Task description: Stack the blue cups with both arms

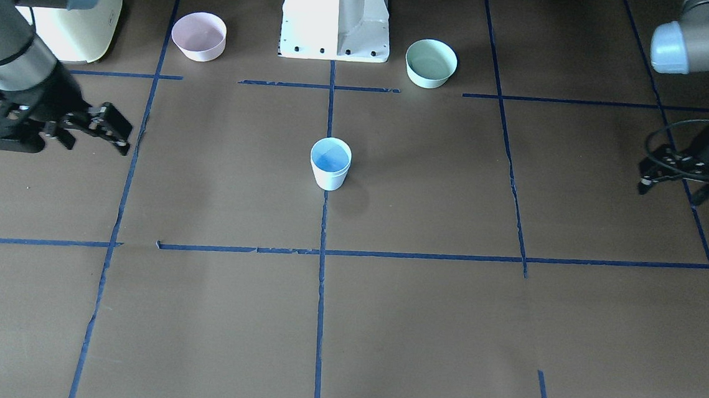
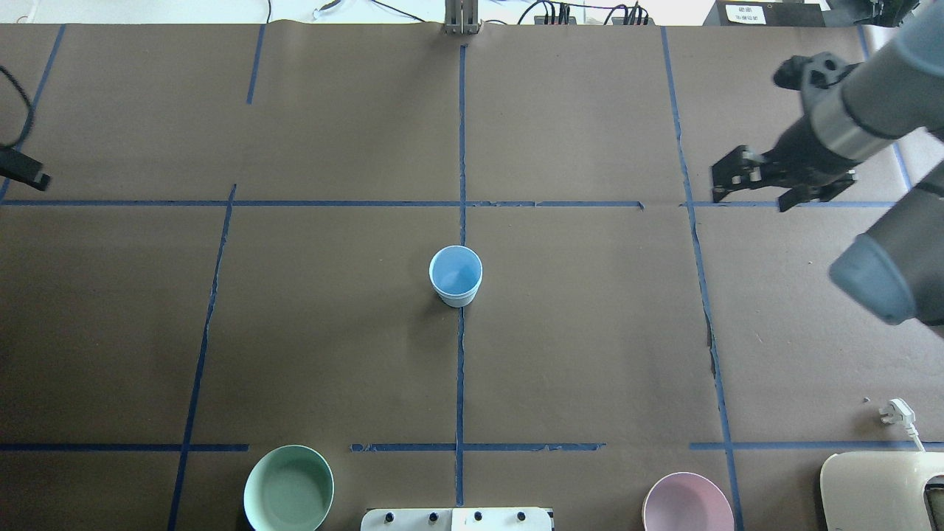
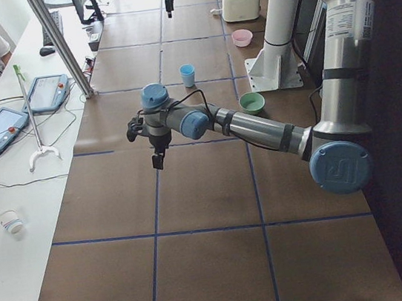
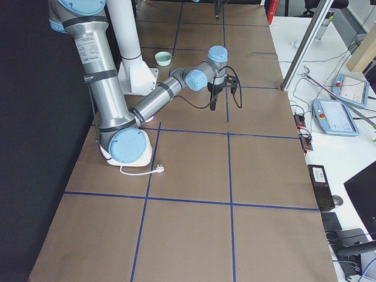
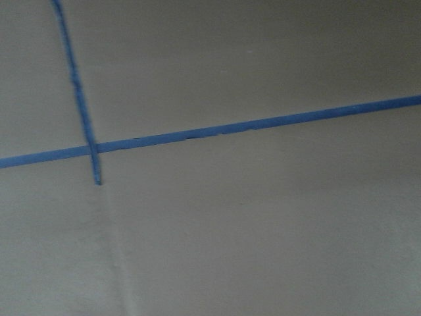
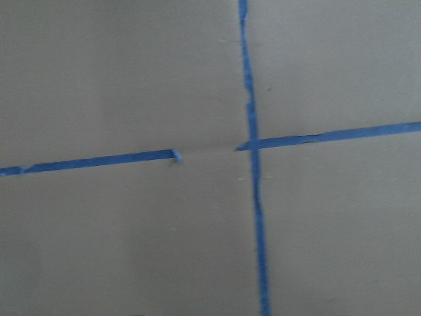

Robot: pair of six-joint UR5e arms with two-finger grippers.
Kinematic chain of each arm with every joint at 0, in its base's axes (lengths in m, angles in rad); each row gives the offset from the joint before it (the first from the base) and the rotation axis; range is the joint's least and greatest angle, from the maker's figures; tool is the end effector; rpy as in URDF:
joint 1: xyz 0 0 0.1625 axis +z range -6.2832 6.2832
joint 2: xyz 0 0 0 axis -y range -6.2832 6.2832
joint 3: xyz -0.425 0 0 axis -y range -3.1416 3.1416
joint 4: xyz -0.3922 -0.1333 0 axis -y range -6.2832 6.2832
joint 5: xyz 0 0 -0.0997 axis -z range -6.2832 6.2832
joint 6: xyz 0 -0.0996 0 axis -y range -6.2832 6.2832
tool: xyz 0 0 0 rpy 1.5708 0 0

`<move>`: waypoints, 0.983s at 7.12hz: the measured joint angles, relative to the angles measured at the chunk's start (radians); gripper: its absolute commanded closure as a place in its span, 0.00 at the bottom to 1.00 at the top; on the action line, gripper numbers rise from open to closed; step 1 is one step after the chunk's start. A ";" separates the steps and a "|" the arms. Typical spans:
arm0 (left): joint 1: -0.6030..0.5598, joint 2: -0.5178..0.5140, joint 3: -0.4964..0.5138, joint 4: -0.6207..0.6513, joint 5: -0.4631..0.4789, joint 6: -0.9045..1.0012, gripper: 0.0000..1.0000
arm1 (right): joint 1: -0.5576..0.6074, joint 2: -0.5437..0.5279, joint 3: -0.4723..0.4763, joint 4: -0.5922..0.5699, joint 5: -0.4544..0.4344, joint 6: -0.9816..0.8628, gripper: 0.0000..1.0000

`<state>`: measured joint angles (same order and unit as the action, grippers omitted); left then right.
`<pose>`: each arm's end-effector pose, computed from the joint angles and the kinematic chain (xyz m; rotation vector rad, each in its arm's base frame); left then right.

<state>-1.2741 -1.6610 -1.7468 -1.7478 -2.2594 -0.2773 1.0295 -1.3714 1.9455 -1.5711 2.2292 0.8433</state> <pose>0.0908 -0.5366 0.5093 0.2164 0.7701 0.1709 -0.2162 -0.5001 0.3781 0.0169 -0.8444 0.0950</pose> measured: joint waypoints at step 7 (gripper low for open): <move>-0.269 0.023 0.170 0.181 -0.112 0.453 0.00 | 0.435 -0.349 -0.159 0.025 0.119 -0.853 0.01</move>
<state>-1.5426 -1.6376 -1.5769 -1.5669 -2.3715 0.1753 1.4642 -1.7206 1.7866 -1.5459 2.3486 -0.0102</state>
